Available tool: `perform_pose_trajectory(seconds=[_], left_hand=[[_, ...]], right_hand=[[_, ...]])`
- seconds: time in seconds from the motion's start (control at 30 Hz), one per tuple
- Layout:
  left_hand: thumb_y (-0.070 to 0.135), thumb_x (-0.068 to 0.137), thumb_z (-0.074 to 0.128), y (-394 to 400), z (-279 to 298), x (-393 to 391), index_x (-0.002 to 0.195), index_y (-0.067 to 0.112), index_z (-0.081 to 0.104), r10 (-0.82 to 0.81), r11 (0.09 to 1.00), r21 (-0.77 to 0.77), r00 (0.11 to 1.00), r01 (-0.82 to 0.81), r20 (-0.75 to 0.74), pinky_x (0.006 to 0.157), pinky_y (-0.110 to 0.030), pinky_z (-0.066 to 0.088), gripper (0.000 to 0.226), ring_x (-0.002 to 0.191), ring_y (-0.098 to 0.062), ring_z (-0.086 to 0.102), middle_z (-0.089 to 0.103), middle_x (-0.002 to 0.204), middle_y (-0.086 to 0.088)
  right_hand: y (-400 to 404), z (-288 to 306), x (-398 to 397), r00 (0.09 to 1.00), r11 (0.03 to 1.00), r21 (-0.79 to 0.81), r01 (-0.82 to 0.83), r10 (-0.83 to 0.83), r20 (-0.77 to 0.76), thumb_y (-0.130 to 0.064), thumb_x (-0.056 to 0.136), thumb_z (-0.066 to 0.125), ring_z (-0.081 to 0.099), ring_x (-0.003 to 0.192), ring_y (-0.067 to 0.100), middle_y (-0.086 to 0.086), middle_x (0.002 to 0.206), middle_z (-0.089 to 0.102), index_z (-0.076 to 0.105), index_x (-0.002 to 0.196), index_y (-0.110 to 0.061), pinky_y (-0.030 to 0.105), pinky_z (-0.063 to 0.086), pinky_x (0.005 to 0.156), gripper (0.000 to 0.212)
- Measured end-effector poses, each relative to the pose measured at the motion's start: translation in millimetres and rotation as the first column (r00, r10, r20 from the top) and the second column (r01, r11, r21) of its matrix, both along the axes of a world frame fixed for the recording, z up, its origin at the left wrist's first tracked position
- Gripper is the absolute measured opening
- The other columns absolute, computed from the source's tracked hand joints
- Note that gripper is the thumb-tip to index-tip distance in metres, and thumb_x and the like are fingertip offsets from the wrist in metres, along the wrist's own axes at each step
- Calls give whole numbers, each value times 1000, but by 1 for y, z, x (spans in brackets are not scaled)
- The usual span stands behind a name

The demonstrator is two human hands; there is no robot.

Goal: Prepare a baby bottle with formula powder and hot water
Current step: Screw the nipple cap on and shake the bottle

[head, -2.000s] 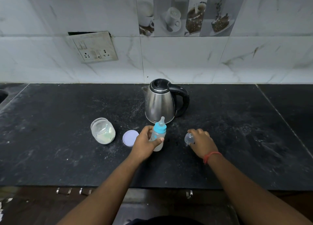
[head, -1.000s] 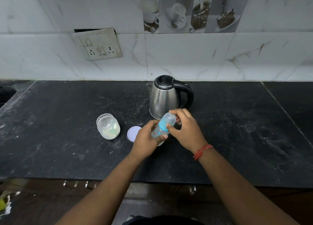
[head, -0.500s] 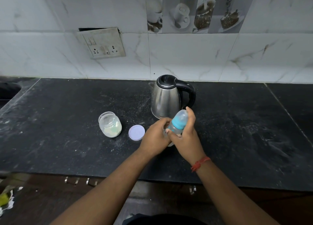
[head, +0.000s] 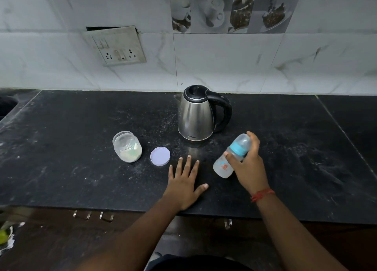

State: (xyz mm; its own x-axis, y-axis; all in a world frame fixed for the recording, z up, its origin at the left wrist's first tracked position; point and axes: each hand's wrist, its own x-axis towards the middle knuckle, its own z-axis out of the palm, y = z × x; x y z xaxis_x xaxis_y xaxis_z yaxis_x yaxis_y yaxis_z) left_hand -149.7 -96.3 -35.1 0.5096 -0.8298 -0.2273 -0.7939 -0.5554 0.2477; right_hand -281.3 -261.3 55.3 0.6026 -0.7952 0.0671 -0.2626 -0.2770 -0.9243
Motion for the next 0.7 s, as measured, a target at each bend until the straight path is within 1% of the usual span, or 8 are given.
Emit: perform_pose_trajectory(seconds=[0.1,0.27,0.37,0.5,0.57,0.63,0.67,0.7], left_hand=[[79,86,0,0,-19,-5,161,29,-12,6,998,69,998,-11,66,123,-64,-8,91,155,-32,-24,-20,170,-5],[78,93,6,1,-37,-9,162,28,-9,54,992,112,993,-65,102,121,-65,-12,86,154,-33,-26,-21,170,-6],[77,95,8,3,-40,-9,162,28,-8,66,992,98,991,-78,118,121,-63,-13,84,154,-32,-25,-21,170,-7],[79,91,-4,3,-41,-10,162,29,-7,68,993,88,989,-80,129,121,-62,-13,87,155,-31,-23,-18,171,-6],[79,86,-10,2,-41,-10,163,29,-4,66,994,75,988,-77,142,122,-63,-12,92,156,-32,-20,-14,171,-6],[79,86,-11,3,-43,-10,163,28,0,70,996,49,987,-77,148,122,-63,-10,93,157,-32,-17,-10,172,-7],[79,87,-11,3,-44,-10,163,27,1,71,996,42,987,-78,147,122,-64,-10,93,157,-32,-16,-9,172,-7],[79,87,-12,3,-44,-11,163,28,1,71,996,46,987,-79,147,122,-64,-10,93,157,-32,-16,-9,172,-6]], right_hand=[[1,-4,-4,1000,1000,21,-3,3,-3,-19,89,75,62,102,16,-1,123,56,24,150,-29,19,45,76,80],[1,-9,-8,1000,998,69,-16,16,-8,-20,89,75,62,104,14,-3,124,56,24,150,-31,17,46,76,80],[-1,-10,-9,999,996,78,-34,33,7,-20,89,74,62,107,15,-2,126,56,23,150,-32,22,49,81,80],[-6,-3,-12,992,979,165,-117,109,56,-14,89,74,65,105,14,-14,120,56,27,147,-38,34,56,88,78],[-15,3,-12,986,970,236,-60,21,163,-12,90,73,67,104,17,-11,119,56,31,144,-38,39,60,85,73],[-24,5,-11,935,943,320,96,-196,297,-15,93,71,69,104,18,-5,120,57,30,145,-34,43,62,81,68],[-27,4,-10,909,921,368,125,-255,330,-16,94,70,69,105,17,-3,121,57,29,145,-33,43,63,80,68],[-28,4,-9,915,913,398,94,-236,327,-14,94,69,69,106,19,0,123,57,29,145,-34,44,63,79,68]])
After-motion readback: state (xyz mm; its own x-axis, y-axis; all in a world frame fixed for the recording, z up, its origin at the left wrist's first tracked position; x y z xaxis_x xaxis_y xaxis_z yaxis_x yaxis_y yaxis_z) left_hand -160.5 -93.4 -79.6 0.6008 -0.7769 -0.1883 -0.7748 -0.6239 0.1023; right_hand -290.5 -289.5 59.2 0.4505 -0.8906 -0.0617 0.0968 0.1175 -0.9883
